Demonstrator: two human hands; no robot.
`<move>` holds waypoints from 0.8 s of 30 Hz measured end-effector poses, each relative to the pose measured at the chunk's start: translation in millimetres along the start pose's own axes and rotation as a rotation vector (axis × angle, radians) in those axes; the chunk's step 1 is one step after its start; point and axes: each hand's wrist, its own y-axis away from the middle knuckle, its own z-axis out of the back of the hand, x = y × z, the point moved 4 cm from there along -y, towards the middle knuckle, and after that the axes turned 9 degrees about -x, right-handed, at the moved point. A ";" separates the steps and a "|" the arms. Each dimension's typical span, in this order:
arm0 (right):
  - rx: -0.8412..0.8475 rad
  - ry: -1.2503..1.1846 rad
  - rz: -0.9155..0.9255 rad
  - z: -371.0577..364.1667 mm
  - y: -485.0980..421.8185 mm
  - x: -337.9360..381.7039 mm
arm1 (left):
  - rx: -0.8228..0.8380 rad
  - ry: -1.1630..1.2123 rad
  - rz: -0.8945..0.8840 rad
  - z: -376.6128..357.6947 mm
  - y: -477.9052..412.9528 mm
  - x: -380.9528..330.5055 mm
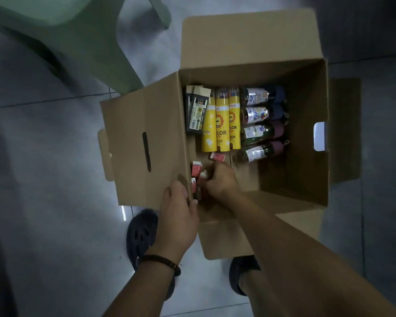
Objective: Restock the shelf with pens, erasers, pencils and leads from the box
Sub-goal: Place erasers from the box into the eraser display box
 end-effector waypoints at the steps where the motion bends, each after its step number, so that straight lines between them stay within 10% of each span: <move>1: -0.014 -0.030 -0.006 2.5 0.7 0.9 | 0.011 0.008 0.010 -0.2 -1.0 1.3; 13: 0.063 -0.562 0.164 164.3 161.2 125.4 | 0.070 0.520 0.265 129.8 62.9 -62.2; 24: 0.101 -0.273 0.543 360.0 423.7 351.8 | 0.058 1.516 0.205 343.0 261.7 -212.5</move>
